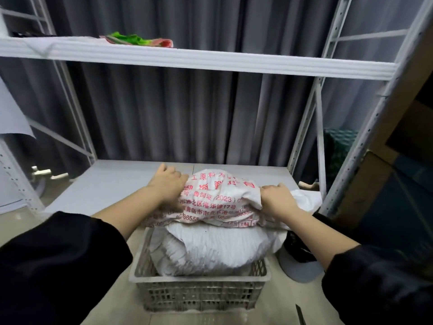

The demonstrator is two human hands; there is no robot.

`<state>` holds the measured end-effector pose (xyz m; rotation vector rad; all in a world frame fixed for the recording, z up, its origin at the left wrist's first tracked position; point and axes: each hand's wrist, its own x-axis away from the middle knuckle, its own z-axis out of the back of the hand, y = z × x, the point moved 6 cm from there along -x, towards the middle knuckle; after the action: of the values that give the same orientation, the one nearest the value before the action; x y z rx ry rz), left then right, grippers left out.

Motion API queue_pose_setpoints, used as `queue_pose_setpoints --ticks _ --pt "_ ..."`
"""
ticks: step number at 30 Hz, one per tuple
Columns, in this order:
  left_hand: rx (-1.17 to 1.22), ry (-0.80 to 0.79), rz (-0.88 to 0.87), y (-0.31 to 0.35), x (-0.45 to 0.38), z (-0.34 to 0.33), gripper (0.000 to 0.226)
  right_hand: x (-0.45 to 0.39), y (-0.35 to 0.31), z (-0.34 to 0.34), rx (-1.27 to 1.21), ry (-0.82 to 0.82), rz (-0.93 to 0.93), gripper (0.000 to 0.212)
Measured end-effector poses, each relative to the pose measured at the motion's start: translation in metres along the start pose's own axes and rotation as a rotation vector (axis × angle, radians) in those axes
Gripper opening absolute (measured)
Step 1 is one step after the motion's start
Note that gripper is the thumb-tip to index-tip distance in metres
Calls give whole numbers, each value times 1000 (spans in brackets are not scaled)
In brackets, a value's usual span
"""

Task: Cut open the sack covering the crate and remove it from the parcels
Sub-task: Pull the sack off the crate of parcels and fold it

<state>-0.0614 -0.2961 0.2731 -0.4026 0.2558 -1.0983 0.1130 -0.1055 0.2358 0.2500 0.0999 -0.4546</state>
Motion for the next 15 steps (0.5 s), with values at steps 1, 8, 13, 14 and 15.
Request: queue_pose_setpoints --ticks 1,8,13,14,15 --pt "-27 -8 26 3 0 -6 81 1 -1 4 -2 71 18 23" --pt "453 -156 216 25 17 -63 71 27 -8 18 -96 333 -30 34" --pt "322 151 256 2 19 -16 33 22 0 56 -179 444 -67 24" --pt "298 217 262 -9 21 -1 30 18 1 70 -173 455 -67 22" --pt "277 280 265 -19 22 14 28 14 1 86 -156 471 -60 22"
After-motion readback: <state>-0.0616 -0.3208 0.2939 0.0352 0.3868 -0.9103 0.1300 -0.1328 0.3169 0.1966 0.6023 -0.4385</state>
